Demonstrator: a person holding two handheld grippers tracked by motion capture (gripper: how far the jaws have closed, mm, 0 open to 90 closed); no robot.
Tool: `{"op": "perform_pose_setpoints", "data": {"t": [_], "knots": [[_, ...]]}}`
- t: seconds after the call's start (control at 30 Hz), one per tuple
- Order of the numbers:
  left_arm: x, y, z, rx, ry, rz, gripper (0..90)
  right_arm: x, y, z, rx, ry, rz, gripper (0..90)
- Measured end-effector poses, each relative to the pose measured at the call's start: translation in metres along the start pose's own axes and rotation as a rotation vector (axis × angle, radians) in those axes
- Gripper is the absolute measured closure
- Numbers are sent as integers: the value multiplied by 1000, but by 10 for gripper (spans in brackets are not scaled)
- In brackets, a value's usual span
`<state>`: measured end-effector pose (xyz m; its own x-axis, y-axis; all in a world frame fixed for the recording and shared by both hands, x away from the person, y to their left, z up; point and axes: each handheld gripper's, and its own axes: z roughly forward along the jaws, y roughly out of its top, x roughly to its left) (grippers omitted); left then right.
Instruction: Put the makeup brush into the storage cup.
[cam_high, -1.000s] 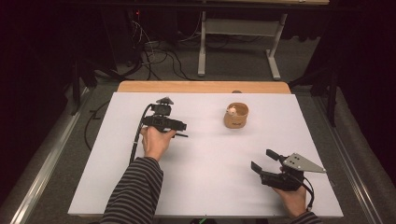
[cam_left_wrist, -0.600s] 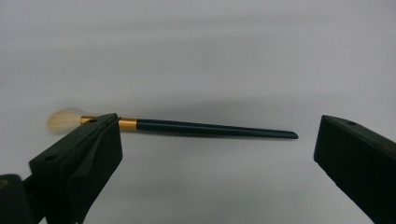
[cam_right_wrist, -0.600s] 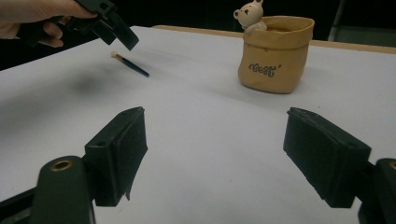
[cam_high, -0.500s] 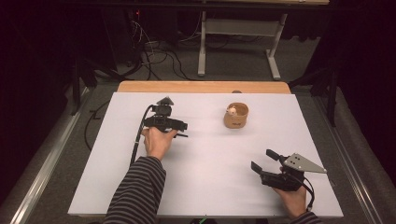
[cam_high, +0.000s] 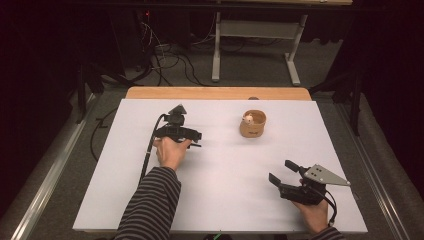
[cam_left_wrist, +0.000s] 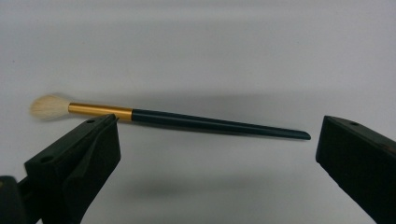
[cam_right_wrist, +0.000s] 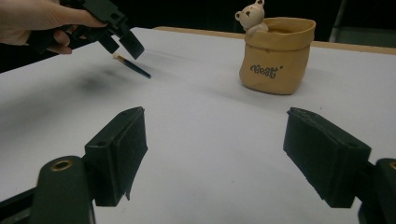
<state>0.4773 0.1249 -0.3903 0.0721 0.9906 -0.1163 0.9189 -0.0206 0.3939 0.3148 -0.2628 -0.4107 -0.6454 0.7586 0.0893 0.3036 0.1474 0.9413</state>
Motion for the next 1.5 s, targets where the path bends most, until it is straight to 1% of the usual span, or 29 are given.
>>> {"op": "perform_pose_setpoints", "data": {"t": [0.07, 0.1, 0.13, 0.17, 0.27, 0.37, 0.4, 0.5, 0.53, 0.63, 0.8, 0.97, 1.0, 1.13, 1.23, 1.27, 1.5], "knots": [[1, 1, 1, 7, -2, -3, 6, 0, 0, 0, 2, -1, -2, 231], [1, 1, 2, 11, -2, -7, 6, 0, 0, 0, 2, -1, -2, 231], [3, 2, 4, 13, 1, -20, 6, 0, 0, 0, 3, 0, 1, 231], [3, 2, 4, 13, 1, -20, 6, 0, 0, 0, 3, 0, 1, 231], [4, 3, 8, 19, 14, -34, 6, 0, 0, 0, 0, -5, 3, 231], [5, 4, 9, 21, 25, -37, 6, 0, 1, 0, 1, -2, -3, 231], [4, 4, 11, 21, 26, -49, 6, 0, 1, 0, 1, -2, -4, 231], [5, 5, 13, 28, 34, -45, 6, 0, 1, 0, 2, -9, -10, 231], [4, 5, 16, 26, 39, -58, 6, -1, 1, -1, -5, -14, -2, 231], [3, 6, 18, 32, 48, -59, 8, -2, 1, -2, -6, -11, 0, 231], [4, 6, 22, 31, 67, -72, 17, -2, 1, -1, -6, -10, -4, 231], [3, 6, 24, 31, 74, -71, 31, -2, 1, -1, -6, -10, 2, 231], [2, 5, 25, 32, 82, -68, 43, -2, 1, -1, -6, -7, -2, 231], [1, 5, 25, 34, 93, -60, 69, -1, 1, -1, -7, -6, -2, 231], [2, 5, 25, 29, 100, -62, 106, -1, 1, -1, -6, -5, -2, 231], [2, 4, 25, 33, 110, -55, 120, -1, 1, -1, -6, -4, -3, 232], [2, 4, 23, 32, 103, -43, 176, -1, 1, -1, -2, -1, -7, 231]]}}
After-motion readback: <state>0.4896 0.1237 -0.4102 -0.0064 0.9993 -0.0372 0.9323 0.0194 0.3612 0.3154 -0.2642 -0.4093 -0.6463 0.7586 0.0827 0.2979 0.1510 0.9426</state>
